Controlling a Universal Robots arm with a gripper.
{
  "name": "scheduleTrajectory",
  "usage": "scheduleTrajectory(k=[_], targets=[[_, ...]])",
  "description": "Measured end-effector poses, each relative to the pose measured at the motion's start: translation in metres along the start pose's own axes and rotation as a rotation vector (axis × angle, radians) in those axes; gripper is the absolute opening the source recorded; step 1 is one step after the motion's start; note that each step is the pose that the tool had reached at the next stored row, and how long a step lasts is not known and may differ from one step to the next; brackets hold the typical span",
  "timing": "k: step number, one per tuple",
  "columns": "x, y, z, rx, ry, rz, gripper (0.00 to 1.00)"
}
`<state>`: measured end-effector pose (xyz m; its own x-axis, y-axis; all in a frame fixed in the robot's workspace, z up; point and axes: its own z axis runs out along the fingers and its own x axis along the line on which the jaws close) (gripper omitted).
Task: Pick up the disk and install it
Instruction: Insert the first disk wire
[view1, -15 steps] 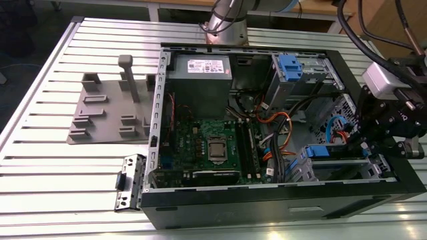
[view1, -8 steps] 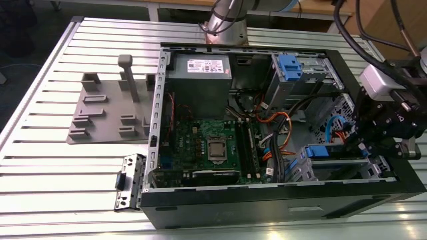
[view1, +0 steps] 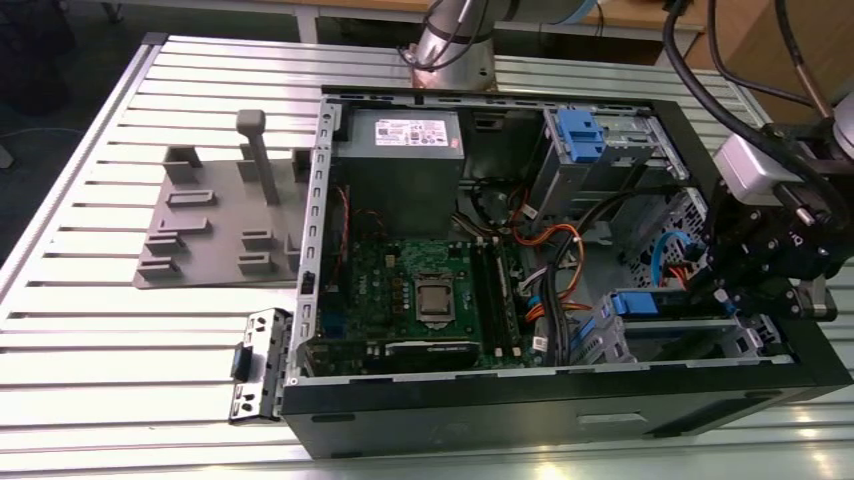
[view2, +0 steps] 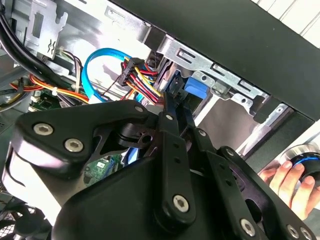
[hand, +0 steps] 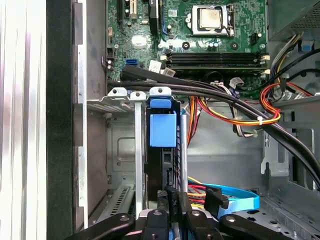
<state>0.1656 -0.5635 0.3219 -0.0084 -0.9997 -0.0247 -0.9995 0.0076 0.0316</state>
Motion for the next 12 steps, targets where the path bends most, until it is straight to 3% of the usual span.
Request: scheduleTrajectory(k=[4,6,9,12], targets=[[-0.0001,0.0001,-0.0016,-0.0001,-0.0020,0.000,0.19],[-0.0001,0.0002,-0.0055,-0.0004,-0.0052,0.000,0.19],[-0.0002,0.0005,-0.0143,-0.0002,-0.0029,0.000,0.19],[-0.0002,0.0005,-0.0164,-0.0001,-0.0035,0.000,0.19]])
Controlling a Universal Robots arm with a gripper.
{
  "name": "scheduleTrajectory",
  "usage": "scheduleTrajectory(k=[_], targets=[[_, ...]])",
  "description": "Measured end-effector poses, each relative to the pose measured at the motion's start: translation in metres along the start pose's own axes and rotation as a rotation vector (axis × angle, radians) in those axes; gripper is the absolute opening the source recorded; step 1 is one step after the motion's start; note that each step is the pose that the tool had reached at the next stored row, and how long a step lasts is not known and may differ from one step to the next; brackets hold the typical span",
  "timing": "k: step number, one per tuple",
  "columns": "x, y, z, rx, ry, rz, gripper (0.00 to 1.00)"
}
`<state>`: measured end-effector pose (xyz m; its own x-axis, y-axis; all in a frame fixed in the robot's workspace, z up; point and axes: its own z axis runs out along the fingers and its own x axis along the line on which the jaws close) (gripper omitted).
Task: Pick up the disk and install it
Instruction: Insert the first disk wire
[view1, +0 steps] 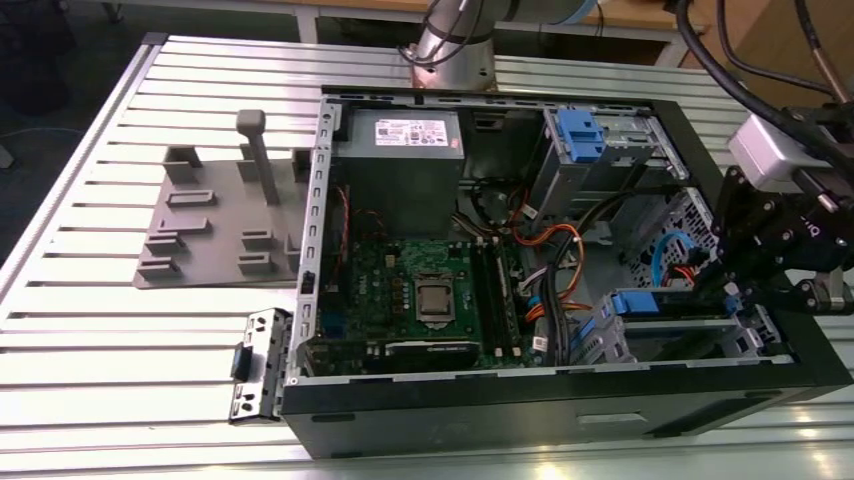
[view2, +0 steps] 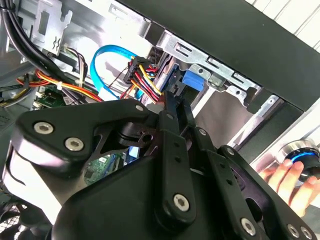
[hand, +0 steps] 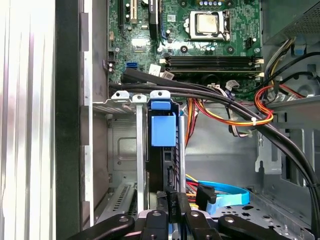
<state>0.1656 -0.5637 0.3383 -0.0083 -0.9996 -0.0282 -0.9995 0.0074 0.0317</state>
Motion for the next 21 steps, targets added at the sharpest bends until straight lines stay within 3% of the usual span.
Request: scheduleTrajectory(k=[14,16,21], targets=[[0.0000,0.0000,-0.0003,0.0000,0.0001,0.000,0.19],[0.0000,0.0000,-0.0003,0.0000,0.0000,0.000,0.26],[0.0000,0.0000,-0.0003,0.0000,-0.0003,0.000,0.26]])
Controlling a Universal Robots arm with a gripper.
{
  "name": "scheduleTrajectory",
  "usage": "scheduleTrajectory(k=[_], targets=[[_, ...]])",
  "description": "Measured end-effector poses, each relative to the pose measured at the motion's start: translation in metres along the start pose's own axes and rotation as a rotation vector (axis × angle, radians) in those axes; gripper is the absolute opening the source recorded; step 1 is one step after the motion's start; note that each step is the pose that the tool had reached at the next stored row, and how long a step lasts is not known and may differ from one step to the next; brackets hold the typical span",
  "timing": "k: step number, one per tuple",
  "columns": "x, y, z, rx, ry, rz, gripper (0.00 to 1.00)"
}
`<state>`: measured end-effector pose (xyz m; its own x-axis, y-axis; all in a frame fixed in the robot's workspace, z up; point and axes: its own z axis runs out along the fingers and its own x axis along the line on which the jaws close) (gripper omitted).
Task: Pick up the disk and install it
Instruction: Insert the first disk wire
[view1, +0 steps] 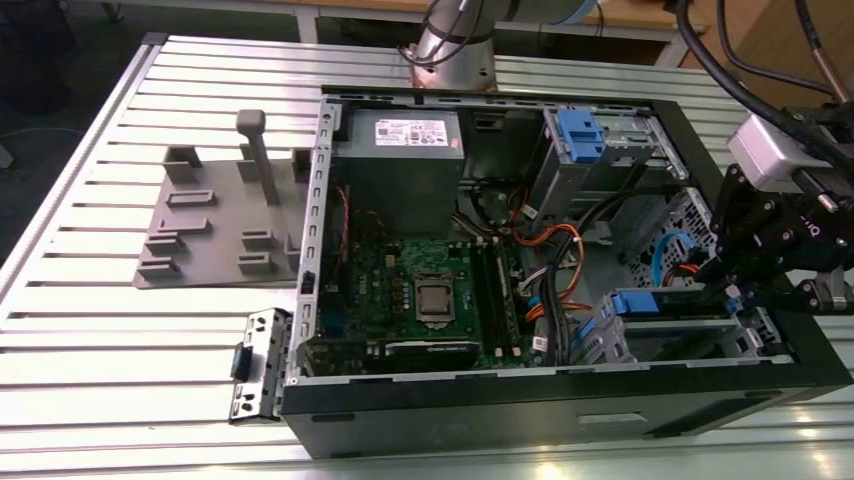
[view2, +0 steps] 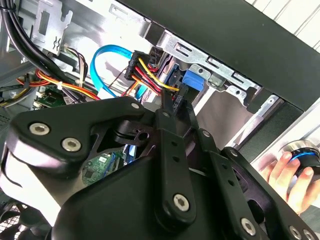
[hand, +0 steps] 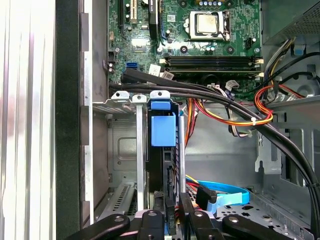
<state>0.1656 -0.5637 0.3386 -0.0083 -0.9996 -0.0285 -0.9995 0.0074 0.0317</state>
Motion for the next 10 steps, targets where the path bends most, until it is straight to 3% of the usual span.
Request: scheduleTrajectory(k=[10], targets=[[-0.0001,-0.0007,-0.0022,-0.0011,-0.0010,0.000,0.26]])
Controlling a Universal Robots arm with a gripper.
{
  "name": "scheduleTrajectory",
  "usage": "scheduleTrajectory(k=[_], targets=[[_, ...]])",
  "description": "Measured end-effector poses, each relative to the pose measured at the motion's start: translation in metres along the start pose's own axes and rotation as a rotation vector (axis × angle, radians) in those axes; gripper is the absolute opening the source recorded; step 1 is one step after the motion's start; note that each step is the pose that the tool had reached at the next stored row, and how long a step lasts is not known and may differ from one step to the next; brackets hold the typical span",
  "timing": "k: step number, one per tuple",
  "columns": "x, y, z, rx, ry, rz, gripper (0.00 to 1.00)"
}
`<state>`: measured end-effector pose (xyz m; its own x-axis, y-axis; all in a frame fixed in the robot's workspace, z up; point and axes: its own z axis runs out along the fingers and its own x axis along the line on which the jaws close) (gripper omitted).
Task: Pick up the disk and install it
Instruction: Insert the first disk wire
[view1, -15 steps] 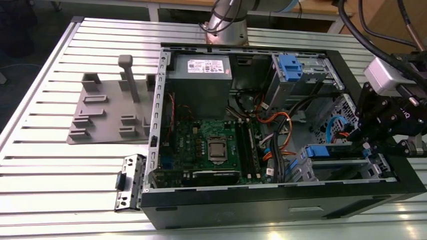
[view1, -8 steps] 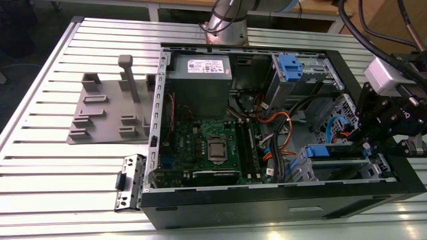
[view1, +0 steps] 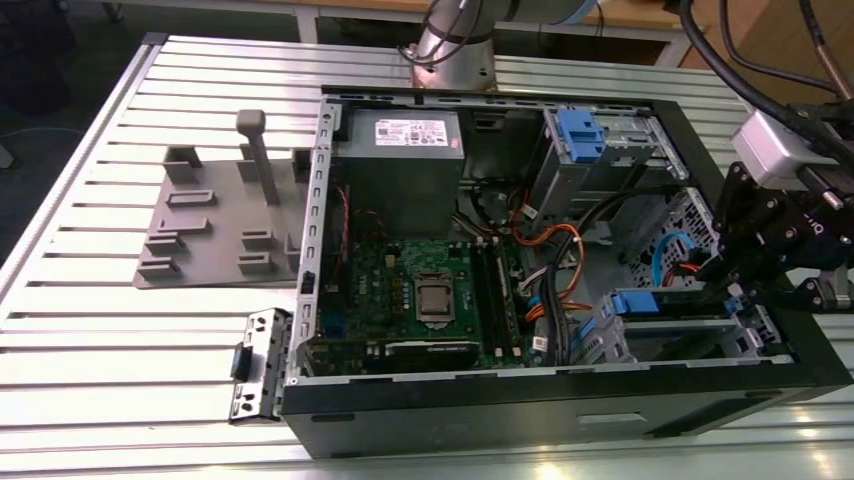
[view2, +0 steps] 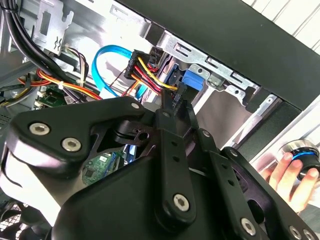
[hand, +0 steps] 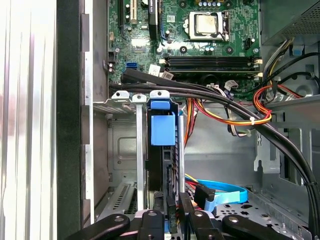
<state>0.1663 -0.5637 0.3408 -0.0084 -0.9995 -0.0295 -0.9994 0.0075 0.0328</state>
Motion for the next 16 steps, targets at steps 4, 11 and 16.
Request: scheduleTrajectory(k=[4,11,16], targets=[[0.0000,0.0000,0.0000,0.0000,-0.0001,0.000,0.25],[0.0000,0.0000,0.0000,0.0000,-0.0001,0.000,0.17],[0.0001,0.0005,0.0000,0.0001,-0.0003,0.000,0.17]])
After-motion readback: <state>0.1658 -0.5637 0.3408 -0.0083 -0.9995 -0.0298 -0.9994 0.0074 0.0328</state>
